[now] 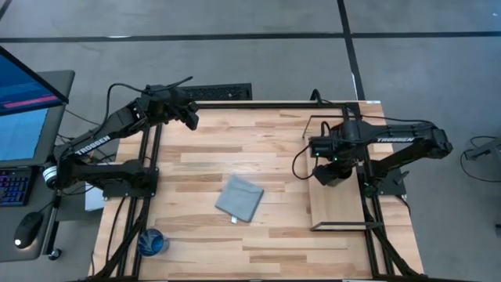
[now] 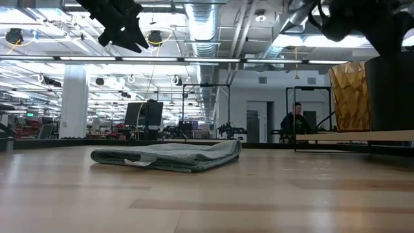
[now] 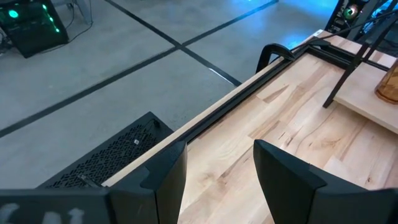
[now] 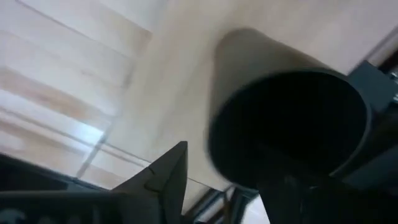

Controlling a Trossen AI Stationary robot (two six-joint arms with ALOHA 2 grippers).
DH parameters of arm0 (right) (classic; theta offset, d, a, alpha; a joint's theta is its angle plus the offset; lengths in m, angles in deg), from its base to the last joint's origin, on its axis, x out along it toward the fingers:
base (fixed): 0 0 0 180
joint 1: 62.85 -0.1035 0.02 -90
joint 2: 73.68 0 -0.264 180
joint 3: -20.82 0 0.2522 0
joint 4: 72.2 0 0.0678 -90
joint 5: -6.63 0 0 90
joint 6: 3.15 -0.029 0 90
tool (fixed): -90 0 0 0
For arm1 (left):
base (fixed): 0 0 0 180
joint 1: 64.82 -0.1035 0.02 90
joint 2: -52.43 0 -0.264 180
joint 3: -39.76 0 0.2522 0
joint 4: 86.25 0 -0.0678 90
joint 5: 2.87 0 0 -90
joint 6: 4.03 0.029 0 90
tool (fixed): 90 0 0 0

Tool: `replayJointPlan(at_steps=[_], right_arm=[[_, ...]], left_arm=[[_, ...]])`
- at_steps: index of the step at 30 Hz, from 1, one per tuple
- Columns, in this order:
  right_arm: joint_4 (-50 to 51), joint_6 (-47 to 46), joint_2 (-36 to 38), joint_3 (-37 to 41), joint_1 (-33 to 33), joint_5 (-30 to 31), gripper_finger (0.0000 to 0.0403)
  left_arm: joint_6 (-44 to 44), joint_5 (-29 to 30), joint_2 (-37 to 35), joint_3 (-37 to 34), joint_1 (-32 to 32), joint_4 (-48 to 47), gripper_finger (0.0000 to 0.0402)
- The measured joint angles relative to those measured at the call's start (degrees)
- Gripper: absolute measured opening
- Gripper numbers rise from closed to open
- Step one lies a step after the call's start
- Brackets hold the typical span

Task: Stack small to large cups/mugs on shelf
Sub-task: Put the blue cup on the shelf

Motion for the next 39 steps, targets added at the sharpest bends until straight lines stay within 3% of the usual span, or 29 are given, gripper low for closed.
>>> replayJointPlan(at_steps=[6, 12, 16, 23, 26, 32, 39], right_arm=[[-0.1, 0.4, 0.0, -8.3, 0.6, 3.0, 0.0192], [-3.6, 3.1, 0.0, -16.5, 0.6, 10.8, 0.0193], [-14.9, 9.4, 0.0, -18.4, 0.6, 15.5, 0.0190], [-41.6, 30.0, 0.0, -17.6, 0.8, 24.3, 0.0190], [-47.6, 36.8, 0.0, -17.5, 0.9, 26.1, 0.0188], [-45.3, 39.1, 0.0, -17.5, 3.5, 27.1, 0.0182], [-39.2, 39.5, -1.2, -17.4, 7.5, 26.9, 0.0181]], left_arm=[[-0.5, 0.0, 0.0, 0.0, 0.0, 0.0, 0.0178], [1.0, -3.9, 0.0, 0.0, 0.1, 0.6, 0.0178], [2.3, -8.3, 0.0, 0.0, 0.1, 0.5, 0.0178], [3.5, -17.5, -0.4, 0.0, 1.5, -0.8, 0.0178], [4.9, -22.9, -1.8, 0.0, 3.1, -3.9, 0.0178], [2.6, -32.1, -5.0, 0.0, 9.1, -16.5, 0.0178], [-10.1, -34.1, -5.8, 0.0, 21.7, -27.9, 0.0178]])
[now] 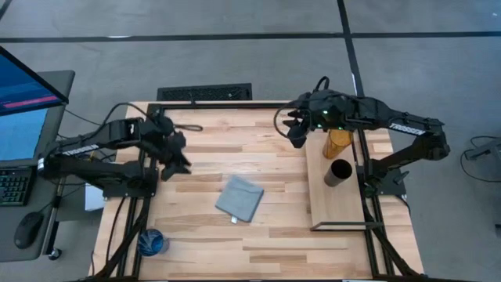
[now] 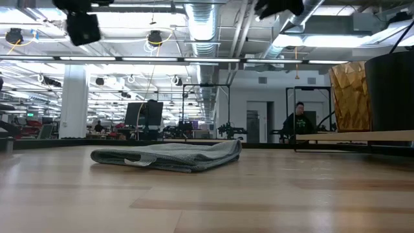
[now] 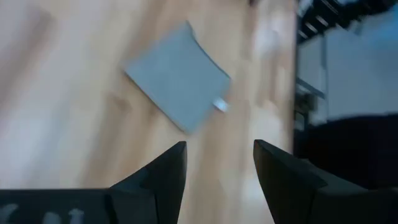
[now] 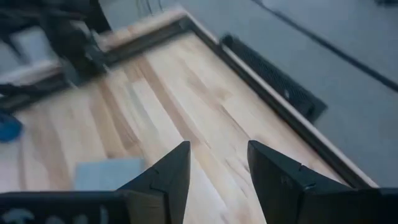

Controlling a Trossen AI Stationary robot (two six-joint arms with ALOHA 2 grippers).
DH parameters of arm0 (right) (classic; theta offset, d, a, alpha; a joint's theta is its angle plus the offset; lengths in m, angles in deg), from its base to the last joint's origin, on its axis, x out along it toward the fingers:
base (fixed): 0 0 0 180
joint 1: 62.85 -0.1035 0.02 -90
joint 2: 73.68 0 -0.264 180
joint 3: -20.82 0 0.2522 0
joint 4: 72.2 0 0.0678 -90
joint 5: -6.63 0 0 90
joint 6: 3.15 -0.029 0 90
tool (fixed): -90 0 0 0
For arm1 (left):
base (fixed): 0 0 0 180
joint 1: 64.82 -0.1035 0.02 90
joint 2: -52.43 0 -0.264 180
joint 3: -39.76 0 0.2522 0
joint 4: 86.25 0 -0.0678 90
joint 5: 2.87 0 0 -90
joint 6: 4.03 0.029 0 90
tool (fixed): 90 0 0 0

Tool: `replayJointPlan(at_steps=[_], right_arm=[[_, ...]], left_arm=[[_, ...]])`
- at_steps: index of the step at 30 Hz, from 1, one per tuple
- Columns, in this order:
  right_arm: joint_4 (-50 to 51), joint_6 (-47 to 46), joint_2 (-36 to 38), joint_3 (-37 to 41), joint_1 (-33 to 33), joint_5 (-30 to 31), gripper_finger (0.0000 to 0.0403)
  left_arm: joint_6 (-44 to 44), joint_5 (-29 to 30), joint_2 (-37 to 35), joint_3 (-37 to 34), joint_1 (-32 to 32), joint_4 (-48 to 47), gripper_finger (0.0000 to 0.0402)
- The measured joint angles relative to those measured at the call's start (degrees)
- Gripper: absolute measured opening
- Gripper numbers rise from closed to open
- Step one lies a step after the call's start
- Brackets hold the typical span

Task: Stack small to large cups/mugs on shelf
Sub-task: Put the blue cup on the shelf

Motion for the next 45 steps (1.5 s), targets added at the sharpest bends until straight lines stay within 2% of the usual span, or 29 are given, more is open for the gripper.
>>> replayJointPlan(at_steps=[9, 15, 19, 24, 29, 35, 39, 45], right_arm=[[4.6, 1.4, -3.0, -0.1, 1.1, -0.2, 0.0176], [5.8, 1.5, -6.3, 0.0, 0.3, -0.2, 0.0176], [3.5, 2.6, -6.4, 0.0, -0.2, -0.2, 0.0173], [1.5, 3.9, -4.3, -0.1, -0.7, -0.3, 0.0175], [1.5, 3.9, -2.8, -0.1, -1.1, -0.2, 0.0175], [1.2, 4.0, -2.2, -0.1, -1.1, -0.4, 0.0172], [1.4, 4.0, -2.2, -0.1, -1.1, -0.4, 0.0173], [1.5, 4.1, -2.2, -0.1, -1.1, -0.4, 0.0171]], left_arm=[[-24.9, -4.9, 1.5, 0.0, 19.2, -3.1, 0.0174], [-39.0, -5.0, 5.2, 0.0, 33.4, -4.7, 0.0128], [-46.1, -5.0, 7.6, 0.0, 40.3, -4.7, 0.0100], [-51.5, -3.2, 9.1, 0.0, 44.6, -5.7, 0.0086], [-57.4, -0.3, 9.2, 0.0, 46.6, -5.6, 0.0084], [-61.6, 0.2, 9.2, 0.0, 49.0, -5.6, 0.0088], [-65.8, 0.3, 9.2, 0.0, 50.6, -5.6, 0.0114], [-69.1, 1.0, 9.2, 0.0, 53.6, -5.7, 0.0179]])
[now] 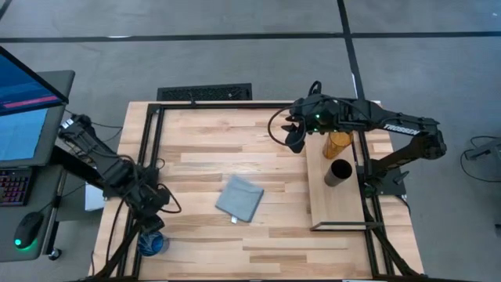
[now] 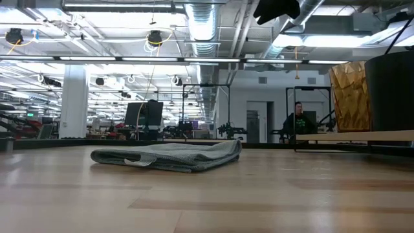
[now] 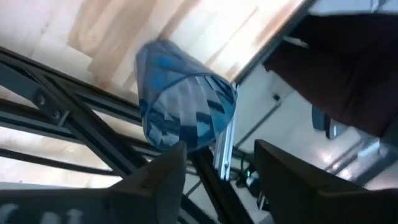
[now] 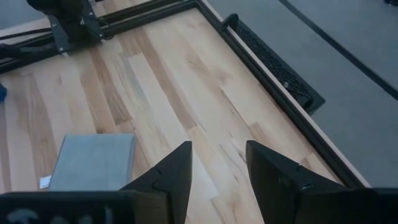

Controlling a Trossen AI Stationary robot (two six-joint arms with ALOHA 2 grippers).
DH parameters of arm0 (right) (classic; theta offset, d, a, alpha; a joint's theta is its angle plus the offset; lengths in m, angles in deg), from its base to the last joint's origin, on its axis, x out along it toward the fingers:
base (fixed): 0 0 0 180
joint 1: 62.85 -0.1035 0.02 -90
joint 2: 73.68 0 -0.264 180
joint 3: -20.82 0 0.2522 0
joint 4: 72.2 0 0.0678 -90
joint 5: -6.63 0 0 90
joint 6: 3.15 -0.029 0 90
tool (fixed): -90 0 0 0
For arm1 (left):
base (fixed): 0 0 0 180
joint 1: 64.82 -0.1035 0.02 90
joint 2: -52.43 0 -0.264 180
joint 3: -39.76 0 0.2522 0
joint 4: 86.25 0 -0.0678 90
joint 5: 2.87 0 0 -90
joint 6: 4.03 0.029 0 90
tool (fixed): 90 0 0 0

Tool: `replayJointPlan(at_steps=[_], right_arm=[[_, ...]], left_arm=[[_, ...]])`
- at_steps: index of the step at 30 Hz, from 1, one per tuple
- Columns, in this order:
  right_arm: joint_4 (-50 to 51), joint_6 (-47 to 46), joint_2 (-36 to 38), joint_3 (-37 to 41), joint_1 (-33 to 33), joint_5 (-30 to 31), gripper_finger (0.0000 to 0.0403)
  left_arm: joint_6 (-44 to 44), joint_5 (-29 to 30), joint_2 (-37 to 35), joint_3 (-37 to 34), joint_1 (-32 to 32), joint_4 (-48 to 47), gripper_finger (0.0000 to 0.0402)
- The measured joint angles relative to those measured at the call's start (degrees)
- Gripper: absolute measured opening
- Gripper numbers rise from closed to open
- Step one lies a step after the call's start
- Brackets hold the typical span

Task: Stack small to large cups/mugs on shelf
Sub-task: Put the blue cup on the shelf

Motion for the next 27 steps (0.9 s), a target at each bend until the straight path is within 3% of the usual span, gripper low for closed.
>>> replayJointPlan(at_steps=[6, 17, 27], right_arm=[[0.8, 0.4, 0.0, 0.0, 0.0, 0.0, 0.0173], [2.5, 0.4, 0.0, 0.0, 0.0, 0.0, 0.0169], [2.7, 0.4, 0.0, 0.0, 0.0, 0.0, 0.0170]], left_arm=[[-4.5, 5.3, 0.0, 0.0, 2.6, -0.7, 0.0211], [-13.5, 5.4, 1.1, -2.7, 8.2, -2.8, 0.0212], [-14.3, 3.0, 9.9, -5.2, 11.3, 1.1, 0.0212]])
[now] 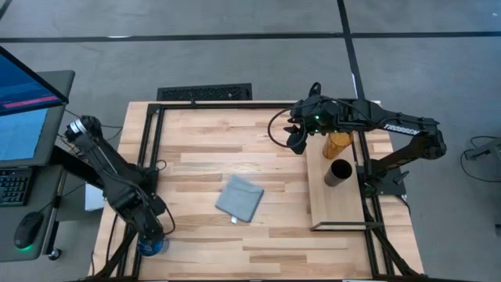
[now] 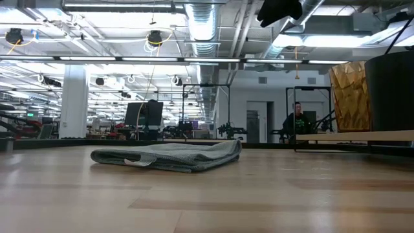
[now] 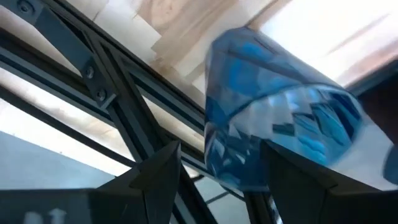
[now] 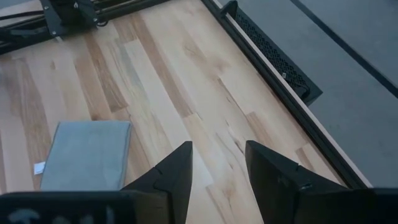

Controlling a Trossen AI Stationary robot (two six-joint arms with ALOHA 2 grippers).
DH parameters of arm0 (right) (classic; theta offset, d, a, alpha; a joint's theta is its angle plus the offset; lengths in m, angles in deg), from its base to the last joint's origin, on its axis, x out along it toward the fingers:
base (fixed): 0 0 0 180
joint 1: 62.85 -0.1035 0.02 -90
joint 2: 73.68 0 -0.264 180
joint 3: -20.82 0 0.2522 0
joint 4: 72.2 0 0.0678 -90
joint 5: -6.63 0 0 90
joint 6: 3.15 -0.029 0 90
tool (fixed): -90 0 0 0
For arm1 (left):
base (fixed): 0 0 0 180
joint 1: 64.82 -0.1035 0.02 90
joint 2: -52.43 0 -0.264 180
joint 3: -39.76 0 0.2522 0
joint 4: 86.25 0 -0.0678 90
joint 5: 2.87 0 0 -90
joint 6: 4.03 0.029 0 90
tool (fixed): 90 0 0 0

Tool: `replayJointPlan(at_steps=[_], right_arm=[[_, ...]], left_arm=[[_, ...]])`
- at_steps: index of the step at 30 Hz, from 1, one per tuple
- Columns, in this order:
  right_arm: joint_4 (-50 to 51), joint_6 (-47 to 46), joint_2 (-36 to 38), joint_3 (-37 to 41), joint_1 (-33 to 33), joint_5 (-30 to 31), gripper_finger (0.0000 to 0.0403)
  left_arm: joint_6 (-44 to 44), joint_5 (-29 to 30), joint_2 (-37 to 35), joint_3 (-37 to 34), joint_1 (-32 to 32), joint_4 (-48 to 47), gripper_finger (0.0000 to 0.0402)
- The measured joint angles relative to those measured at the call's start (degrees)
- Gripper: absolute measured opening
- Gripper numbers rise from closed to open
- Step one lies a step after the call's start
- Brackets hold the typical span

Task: Stack small to large cups/mugs on shelf
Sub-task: Put the blue cup on the shelf

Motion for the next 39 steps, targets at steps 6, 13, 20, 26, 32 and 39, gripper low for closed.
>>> replayJointPlan(at_steps=[6, 13, 20, 26, 32, 39], right_arm=[[0.0, 1.5, 0.0, 0.0, 0.0, 0.0, 0.0170], [0.0, 1.5, 0.0, 0.0, 0.1, 0.0, 0.0166], [0.0, 1.5, 0.0, 0.0, 0.1, 0.0, 0.0164], [0.0, 1.5, 0.0, 0.0, 0.1, 0.0, 0.0164], [0.0, 1.6, 0.0, 0.0, 0.1, 0.0, 0.0162], [-0.1, 1.6, 0.0, 0.0, 0.1, 0.0, 0.0160]], left_arm=[[1.4, 0.0, 5.1, 0.0, 0.3, 0.4, 0.0212], [3.1, 0.0, 8.7, 0.0, 0.3, 1.7, 0.0187], [3.3, 0.7, 8.9, 0.0, 0.2, 1.4, 0.0109], [3.3, 5.2, 8.9, 0.0, 0.2, 1.3, 0.0036], [3.3, 8.0, 8.8, 0.2, -1.3, 1.4, 0.0006], [8.9, 16.9, 7.9, 0.5, -7.8, 1.4, 0.0002]])
